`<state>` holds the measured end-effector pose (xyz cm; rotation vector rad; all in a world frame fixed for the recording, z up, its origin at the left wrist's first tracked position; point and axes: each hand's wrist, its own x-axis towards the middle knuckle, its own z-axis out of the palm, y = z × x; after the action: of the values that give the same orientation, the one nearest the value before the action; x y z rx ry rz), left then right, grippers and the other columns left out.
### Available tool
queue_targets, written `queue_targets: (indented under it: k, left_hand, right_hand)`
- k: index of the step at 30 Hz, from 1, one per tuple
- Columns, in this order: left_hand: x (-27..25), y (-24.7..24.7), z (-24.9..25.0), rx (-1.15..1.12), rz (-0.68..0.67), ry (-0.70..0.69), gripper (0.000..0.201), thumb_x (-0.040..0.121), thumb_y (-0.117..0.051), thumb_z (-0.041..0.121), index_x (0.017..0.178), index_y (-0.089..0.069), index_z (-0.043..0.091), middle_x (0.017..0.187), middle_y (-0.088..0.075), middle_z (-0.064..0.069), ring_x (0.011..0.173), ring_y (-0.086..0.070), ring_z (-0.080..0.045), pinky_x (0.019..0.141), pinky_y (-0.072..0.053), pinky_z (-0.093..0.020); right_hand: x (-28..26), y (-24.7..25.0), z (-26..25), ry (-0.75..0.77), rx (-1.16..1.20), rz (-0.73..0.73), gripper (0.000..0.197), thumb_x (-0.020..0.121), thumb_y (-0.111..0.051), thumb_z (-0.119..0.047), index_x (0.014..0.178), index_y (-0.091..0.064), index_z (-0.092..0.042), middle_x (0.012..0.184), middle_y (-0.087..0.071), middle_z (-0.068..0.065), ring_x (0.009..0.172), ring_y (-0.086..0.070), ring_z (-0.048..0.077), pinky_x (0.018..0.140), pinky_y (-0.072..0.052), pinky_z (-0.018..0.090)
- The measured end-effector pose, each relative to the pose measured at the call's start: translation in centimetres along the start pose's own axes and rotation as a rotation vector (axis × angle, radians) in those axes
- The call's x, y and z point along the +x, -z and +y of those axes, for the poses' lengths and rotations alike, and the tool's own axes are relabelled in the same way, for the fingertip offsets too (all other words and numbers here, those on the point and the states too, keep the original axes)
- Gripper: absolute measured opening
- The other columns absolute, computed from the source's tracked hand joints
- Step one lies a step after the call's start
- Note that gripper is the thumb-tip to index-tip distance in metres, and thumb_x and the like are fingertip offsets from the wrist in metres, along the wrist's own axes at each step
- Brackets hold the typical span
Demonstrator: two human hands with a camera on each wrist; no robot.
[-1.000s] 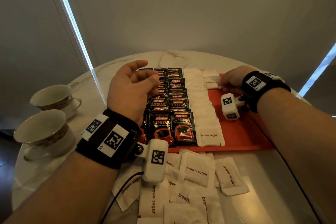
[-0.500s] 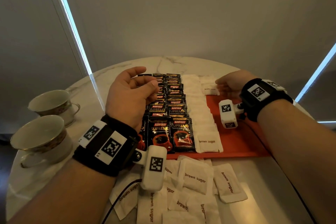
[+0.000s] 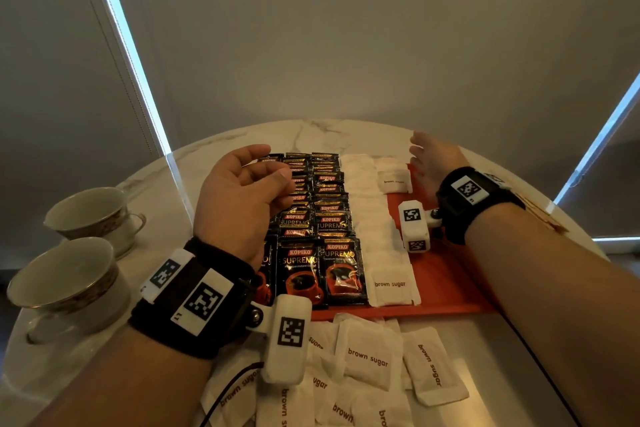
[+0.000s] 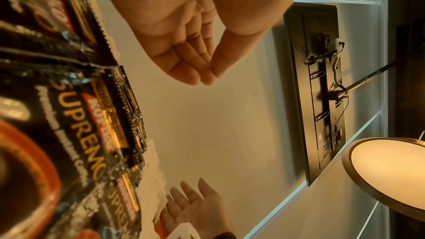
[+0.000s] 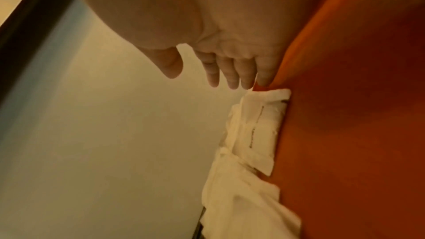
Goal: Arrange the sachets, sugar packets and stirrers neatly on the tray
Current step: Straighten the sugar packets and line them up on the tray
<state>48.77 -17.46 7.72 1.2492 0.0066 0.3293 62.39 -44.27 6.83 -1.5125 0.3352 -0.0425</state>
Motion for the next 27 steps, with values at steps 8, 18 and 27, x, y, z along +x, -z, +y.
queue_targets:
  k: [8,18,27]
  left_hand:
    - [0.2,0.1,-0.1,-0.013,0.012,0.001,0.033,0.094,-0.066,-0.004,0.121,-0.061,0.014,0.086,-0.074,0.000,0.072,-0.071,-0.012,0.062,-0.058,-0.025]
    - [0.2,0.0,0.2,-0.040,0.036,0.041,0.031,0.095,-0.066,-0.003,0.121,-0.061,0.011,0.087,-0.072,-0.002,0.070,-0.069,-0.012,0.062,-0.058,-0.026]
    - [-3.3,-0.3,3.3,-0.121,0.028,0.142,0.012,0.097,-0.064,0.004,0.106,-0.066,0.012,0.086,-0.073,-0.005,0.070,-0.070,-0.016,0.062,-0.059,-0.028]
  right_hand:
    - [0.6,-0.4,0.5,0.007,0.070,-0.043,0.057,0.106,-0.044,-0.040,0.155,-0.037,-0.013,0.160,-0.039,0.008,0.149,-0.034,0.024,0.116,-0.027,0.038]
    - [-0.3,-0.7,-1.1,0.149,-0.202,0.022,0.053,0.104,-0.046,-0.042,0.151,-0.045,-0.018,0.156,-0.042,0.008,0.147,-0.036,0.031,0.120,-0.030,0.048]
    - [-14.8,-3.3,-3.0,0.409,-0.798,-0.345,0.036,0.082,-0.079,-0.050,0.111,-0.070,-0.032,0.109,-0.071,-0.010,0.103,-0.065,0.012,0.095,-0.054,0.040]
